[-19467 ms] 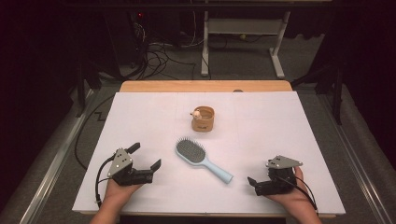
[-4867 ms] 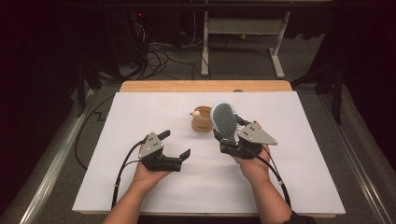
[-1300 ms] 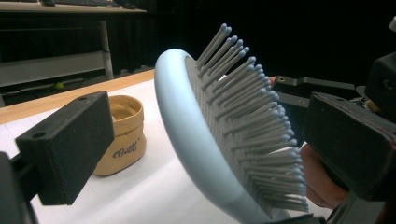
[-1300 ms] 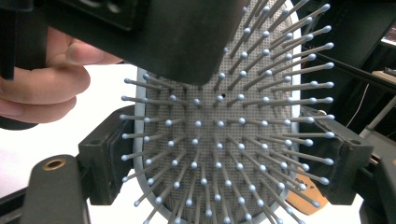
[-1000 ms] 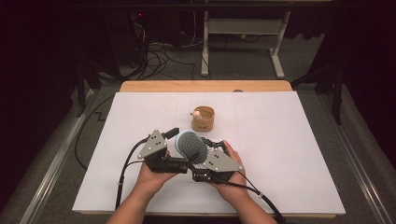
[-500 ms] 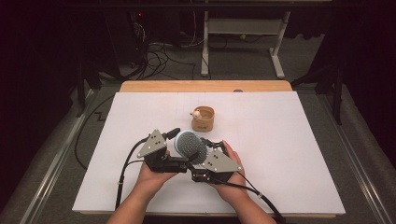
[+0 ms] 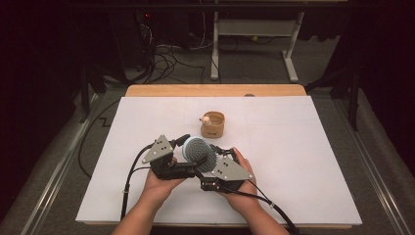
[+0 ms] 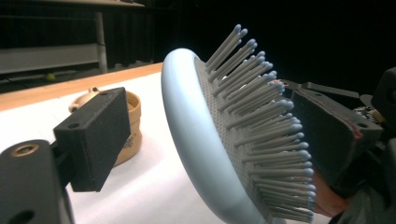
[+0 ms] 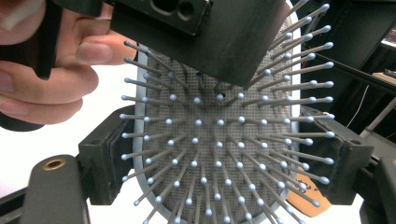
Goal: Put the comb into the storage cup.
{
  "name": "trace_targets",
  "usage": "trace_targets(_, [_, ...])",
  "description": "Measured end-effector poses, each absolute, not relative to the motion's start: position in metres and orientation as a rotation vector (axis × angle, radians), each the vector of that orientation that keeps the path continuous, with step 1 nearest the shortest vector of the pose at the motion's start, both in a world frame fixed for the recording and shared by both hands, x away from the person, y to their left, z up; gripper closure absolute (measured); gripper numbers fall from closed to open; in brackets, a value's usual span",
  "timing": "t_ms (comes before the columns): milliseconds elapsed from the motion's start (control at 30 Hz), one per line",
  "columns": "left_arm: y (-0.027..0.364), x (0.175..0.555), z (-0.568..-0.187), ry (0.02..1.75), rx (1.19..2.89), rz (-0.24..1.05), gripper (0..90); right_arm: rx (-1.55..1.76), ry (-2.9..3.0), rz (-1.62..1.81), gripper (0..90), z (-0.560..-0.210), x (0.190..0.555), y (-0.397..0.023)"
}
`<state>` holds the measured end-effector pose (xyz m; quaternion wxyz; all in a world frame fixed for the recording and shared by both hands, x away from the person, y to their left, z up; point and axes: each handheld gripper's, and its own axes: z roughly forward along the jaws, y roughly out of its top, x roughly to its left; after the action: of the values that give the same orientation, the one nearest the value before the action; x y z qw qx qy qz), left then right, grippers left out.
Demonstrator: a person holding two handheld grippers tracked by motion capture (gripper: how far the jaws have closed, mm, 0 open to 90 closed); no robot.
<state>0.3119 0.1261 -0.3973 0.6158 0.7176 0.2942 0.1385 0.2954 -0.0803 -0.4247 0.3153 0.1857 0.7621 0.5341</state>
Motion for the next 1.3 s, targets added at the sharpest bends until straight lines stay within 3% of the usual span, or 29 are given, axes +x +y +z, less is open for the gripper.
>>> trace_targets(400, [0.1263, 0.3089, -0.3961, 0.635, 1.649, 0.307, 30.6, 0.496, 2.001, 1.395, 20.3, -0.4243, 0.2956, -0.0811])
trace_targets(567, [0.1270, 0.3079, -0.3952, 0.626, 1.644, 0.303, 31.7, 0.495, 1.991, 1.396, 20.3, -0.4235, 0.2951, -0.0811])
trace_targets(633, [0.1265, 0.3064, -0.3947, 0.617, 1.643, 0.301, 37.2, 0.496, 1.990, 1.395, 20.2, -0.4232, 0.2950, -0.0811])
trace_targets(1300, [0.1294, 0.3032, -0.3904, 0.627, 1.623, 0.297, 49.2, 0.485, 1.977, 1.365, 20.2, -0.4192, 0.2916, -0.0783])
